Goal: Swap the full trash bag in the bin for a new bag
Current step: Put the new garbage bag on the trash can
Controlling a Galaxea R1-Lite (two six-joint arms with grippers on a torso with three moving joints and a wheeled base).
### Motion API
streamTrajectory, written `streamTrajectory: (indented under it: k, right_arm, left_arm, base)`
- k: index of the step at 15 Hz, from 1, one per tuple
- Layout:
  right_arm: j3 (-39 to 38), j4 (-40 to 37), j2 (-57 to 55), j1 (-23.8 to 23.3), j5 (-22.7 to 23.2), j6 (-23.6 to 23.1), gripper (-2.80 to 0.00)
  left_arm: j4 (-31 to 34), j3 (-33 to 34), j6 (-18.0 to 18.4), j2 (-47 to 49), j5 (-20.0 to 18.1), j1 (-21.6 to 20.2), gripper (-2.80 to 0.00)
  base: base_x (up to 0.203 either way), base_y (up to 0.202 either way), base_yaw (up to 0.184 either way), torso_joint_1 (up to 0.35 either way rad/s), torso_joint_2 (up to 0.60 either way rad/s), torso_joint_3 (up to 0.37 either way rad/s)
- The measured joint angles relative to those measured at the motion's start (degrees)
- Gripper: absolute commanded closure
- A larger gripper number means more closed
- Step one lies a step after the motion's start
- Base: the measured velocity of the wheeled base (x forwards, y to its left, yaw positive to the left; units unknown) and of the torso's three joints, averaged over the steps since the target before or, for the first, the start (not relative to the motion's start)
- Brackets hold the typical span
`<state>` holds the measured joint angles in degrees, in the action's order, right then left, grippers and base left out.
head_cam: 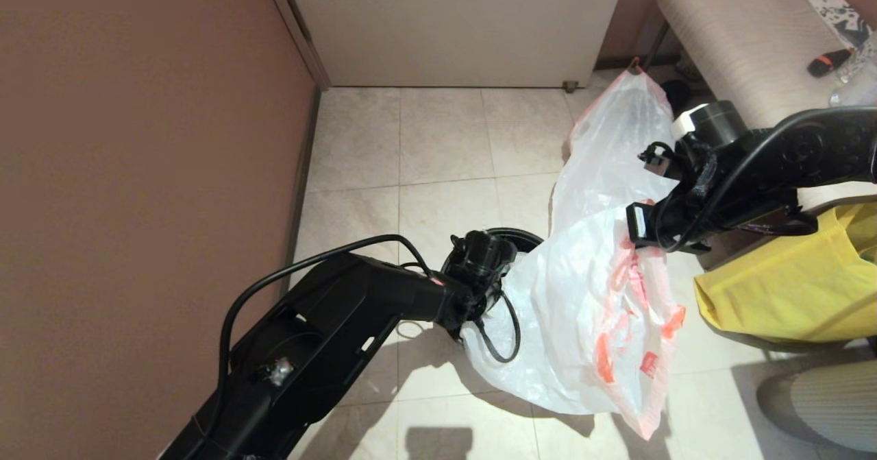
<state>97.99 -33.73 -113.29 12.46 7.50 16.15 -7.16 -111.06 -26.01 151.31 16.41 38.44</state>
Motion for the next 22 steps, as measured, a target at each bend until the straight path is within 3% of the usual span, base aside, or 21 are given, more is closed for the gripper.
streamTrajectory:
  k: [6,16,22]
  right_arm:
    - [-0.58,-0.04,-0.63,-0.22,-0.2,-0.06,0.0]
    - [-0.94,0.09,-2.12,0.45,-1.49,-1.85,0.0]
    - [-1.19,1.08,1.72,3.37,3.46,2.5,0.0]
  left_arm:
    - [0.27,0.68,-3.37,-11.49,1.12,-5.26,0.0]
    - [-0.12,5.21,-6.31,-16.42,1.51,-3.0,0.0]
    - [4.05,23.69,-8.03,-28.03,3.68,-8.33,0.0]
  base:
    - [0.0,0.0,0.0,0.0,0.0,0.0]
    - [0.0,0.0,0.0,0.0,0.0,0.0]
    - [0.0,0.0,0.0,0.0,0.0,0.0]
